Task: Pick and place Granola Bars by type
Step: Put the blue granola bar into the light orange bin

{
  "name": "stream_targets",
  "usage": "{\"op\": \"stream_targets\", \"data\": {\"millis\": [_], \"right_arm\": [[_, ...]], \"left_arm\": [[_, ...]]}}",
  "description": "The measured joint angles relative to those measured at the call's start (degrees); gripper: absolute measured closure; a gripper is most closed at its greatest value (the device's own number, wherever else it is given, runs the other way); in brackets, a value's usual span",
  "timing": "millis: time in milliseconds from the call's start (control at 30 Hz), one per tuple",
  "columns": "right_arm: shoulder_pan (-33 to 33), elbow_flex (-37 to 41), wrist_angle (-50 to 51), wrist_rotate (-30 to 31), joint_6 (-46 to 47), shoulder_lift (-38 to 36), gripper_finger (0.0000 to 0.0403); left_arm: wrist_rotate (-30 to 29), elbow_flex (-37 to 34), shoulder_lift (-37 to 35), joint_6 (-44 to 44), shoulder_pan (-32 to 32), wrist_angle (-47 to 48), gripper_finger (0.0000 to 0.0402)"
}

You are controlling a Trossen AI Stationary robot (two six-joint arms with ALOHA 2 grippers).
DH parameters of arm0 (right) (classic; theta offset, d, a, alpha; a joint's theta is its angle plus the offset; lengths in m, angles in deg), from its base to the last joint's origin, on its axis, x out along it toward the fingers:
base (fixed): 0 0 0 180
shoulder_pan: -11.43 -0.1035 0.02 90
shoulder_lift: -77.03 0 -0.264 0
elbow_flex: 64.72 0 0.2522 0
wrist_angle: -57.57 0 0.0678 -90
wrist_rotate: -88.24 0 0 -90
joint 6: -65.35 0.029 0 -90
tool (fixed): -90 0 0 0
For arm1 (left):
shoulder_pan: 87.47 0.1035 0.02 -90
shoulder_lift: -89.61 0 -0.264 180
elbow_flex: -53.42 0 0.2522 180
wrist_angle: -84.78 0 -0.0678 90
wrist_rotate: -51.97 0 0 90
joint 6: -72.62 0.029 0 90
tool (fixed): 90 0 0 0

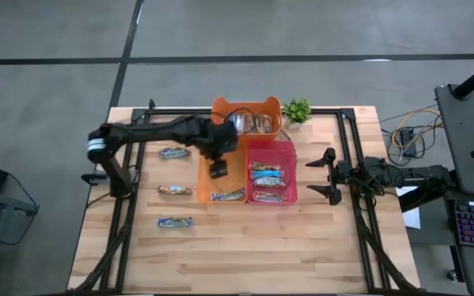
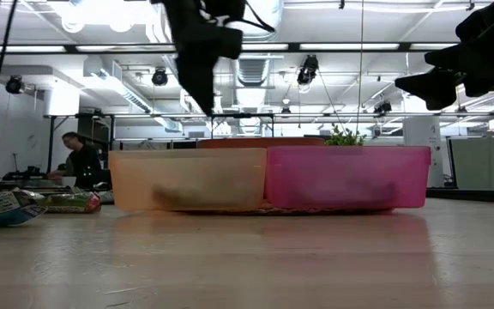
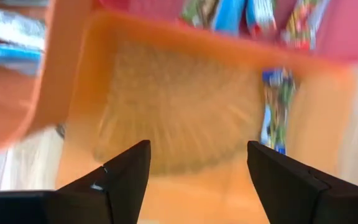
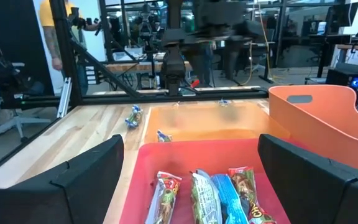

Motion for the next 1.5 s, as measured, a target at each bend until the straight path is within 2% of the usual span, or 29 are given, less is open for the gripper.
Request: {"op": "stream_targets", "data": {"millis": [367,600,933,1033,1233,1500], "right_arm": [[0.0,0.0,0.0,0.0,0.0,0.0,0.0044],[0.0,0.0,0.0,0.0,0.1,0.0,0.0044],[0.0,0.0,0.0,0.0,0.0,0.0,0.0044],[0.0,0.0,0.0,0.0,0.0,0.0,0.0044],[0.0,0.0,0.0,0.0,0.0,0.0,0.0044],[0.0,0.0,0.0,0.0,0.1,0.0,0.0044]], "left_arm": [[-0.9,-18.6,-14.1,-5.7,-8.0,2.0,0.0154],[-0.9,-26.1,-18.8,-13.5,-13.9,5.5,0.0154],[2.5,-30.3,-19.3,-22.9,-25.0,5.1,0.0154],[5.0,-32.0,-19.2,-25.4,-27.7,2.0,0.0154],[6.1,-33.7,-17.3,-26.8,-33.7,-3.8,0.0154],[5.6,-36.3,-13.9,-27.5,-35.2,-6.8,0.0154]]}}
